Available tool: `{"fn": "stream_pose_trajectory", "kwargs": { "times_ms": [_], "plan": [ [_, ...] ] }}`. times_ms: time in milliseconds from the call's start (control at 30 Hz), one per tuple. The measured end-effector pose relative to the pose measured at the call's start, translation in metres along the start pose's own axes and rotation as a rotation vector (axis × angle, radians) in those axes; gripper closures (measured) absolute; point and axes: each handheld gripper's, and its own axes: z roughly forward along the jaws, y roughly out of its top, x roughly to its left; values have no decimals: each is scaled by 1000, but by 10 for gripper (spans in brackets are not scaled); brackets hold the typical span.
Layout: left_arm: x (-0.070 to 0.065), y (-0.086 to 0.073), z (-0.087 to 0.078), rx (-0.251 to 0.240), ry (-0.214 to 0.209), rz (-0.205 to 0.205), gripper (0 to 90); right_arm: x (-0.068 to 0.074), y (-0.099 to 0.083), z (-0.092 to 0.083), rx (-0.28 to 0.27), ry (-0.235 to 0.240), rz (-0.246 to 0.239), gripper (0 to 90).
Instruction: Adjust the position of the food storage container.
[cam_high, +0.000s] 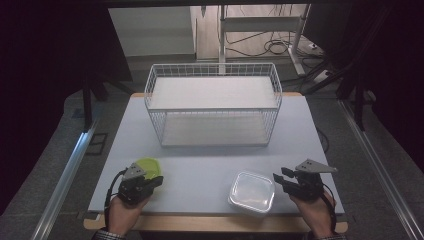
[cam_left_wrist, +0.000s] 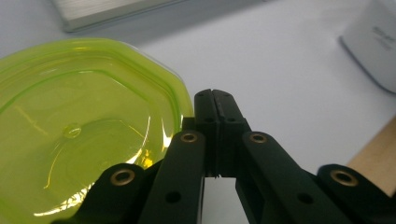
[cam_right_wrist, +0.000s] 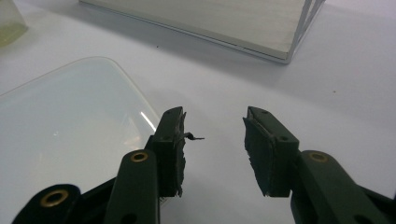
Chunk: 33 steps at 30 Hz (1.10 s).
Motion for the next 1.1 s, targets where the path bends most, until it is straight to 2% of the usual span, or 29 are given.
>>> {"fn": "stream_pose_trajectory", "kwargs": {
  "times_ms": [267,367,433,500,600,733,767,933,1000,1100],
  "plan": [
    [24,-4,-8,-12,51,-49,897,0,0,1,3,2,6,574],
    [32,-5,-10,-22,55,-73,897,0,0,1,5,2,8,574],
    [32,-5,-10,-30,51,-72,897,0,0,1,7,1,9,575],
    [28,-4,-12,-56,26,-47,897,-1,0,1,13,2,10,605],
    [18,0,-12,-84,-10,-10,896,0,0,-1,31,3,7,703],
    [-3,3,-2,-67,-71,57,895,5,0,-7,78,14,1,872],
    [-3,3,-2,-67,-71,57,895,5,0,-7,78,14,1,872],
    [-22,6,13,-30,-123,107,896,11,-3,-13,111,12,14,894],
    [-30,7,19,-20,-144,117,896,14,-8,-17,138,-1,40,894],
    [-34,8,23,-18,-161,117,896,18,-12,-19,159,-5,46,894]
  ]
}}
